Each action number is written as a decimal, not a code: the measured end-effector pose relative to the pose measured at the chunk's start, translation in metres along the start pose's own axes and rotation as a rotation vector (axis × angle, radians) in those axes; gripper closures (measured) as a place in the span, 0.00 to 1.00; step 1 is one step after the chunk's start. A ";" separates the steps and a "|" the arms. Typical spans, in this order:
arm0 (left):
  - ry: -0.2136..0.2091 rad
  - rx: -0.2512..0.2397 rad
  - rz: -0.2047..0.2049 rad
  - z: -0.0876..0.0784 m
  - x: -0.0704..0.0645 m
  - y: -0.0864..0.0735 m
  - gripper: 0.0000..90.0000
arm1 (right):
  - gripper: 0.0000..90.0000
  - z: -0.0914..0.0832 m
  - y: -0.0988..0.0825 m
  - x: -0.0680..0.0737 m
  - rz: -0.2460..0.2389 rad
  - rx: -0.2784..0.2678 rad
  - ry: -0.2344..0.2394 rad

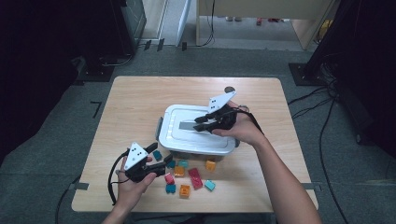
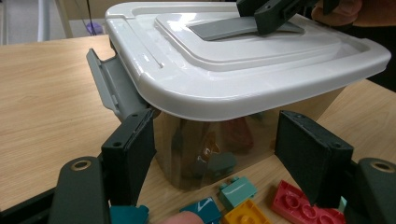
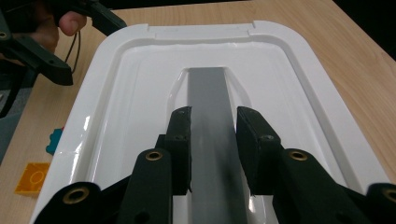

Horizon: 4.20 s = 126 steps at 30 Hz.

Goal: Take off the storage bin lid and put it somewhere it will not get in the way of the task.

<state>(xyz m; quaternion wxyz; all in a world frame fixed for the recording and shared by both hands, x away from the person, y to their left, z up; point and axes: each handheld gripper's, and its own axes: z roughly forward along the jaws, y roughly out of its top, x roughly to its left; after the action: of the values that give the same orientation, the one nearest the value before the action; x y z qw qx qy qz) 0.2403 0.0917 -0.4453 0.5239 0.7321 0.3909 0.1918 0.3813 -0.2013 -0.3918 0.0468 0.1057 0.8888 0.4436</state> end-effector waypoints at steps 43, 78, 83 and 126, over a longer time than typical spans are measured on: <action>0.027 -0.027 -0.036 -0.016 0.016 -0.003 0.32 | 0.76 -0.023 0.018 -0.010 -0.070 -0.013 0.086; 0.248 0.156 -0.094 -0.045 0.070 -0.062 0.24 | 0.76 -0.096 -0.004 0.014 0.062 -0.095 -0.139; 0.278 0.190 -0.095 -0.041 0.072 -0.065 0.24 | 0.76 -0.104 -0.013 0.019 0.101 -0.100 -0.187; 0.349 0.326 -0.067 -0.024 0.074 -0.079 0.20 | 0.76 -0.165 -0.111 0.002 0.454 -0.113 -0.578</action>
<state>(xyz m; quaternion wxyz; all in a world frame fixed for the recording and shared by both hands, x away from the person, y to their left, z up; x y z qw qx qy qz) 0.2398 0.1755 -0.5185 0.3293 0.7495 0.5252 0.2323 0.3343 -0.3942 -0.3805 0.2022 0.4181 0.7670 0.4427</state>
